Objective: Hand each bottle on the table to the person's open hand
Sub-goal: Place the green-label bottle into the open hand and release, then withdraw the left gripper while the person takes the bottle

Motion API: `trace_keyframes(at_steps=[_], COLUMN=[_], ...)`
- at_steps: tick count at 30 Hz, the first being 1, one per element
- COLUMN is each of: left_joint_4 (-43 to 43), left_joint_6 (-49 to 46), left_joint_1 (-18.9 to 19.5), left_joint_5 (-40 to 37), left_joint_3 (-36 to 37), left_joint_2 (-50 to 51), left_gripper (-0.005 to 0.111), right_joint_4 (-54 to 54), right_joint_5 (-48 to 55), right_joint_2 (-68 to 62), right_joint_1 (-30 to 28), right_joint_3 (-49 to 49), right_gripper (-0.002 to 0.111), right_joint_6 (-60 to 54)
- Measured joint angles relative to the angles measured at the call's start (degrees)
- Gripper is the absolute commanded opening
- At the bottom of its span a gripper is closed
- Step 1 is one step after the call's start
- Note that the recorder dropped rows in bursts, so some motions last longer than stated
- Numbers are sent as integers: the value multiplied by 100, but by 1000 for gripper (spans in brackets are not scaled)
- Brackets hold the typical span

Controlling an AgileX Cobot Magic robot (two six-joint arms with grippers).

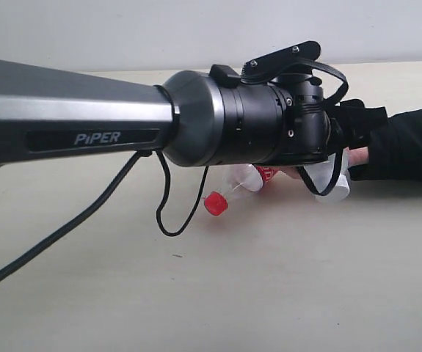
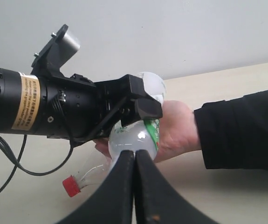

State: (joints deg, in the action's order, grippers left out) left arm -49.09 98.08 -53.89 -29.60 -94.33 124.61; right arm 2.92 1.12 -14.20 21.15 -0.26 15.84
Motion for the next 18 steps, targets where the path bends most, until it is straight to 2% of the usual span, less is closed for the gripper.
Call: trace_keyframes(at_steps=[7,11,13,16,18], left_joint_4=[187,197,209,209,209], left_joint_6=[-521,-911,-1148,-1464,-1648], left_joint_1=[0,0,0,0,0], left_joint_5=[-236,-305,-305,-390,-551], left_joint_3=[0,0,0,0,0], left_joint_2=[-357,-576,-714,-935,-1100], left_gripper=[80,74,66,44,21], right_joint_4=[0,0,0,0,0], right_joint_5=[0,0,0,0,0], right_joint_2=[0,0,0,0,0], right_joint_1=[0,0,0,0,0], right_joint_3=[0,0,0,0,0], right_gripper=[0,0,0,0,0], right_joint_6=[0,0,0,0,0])
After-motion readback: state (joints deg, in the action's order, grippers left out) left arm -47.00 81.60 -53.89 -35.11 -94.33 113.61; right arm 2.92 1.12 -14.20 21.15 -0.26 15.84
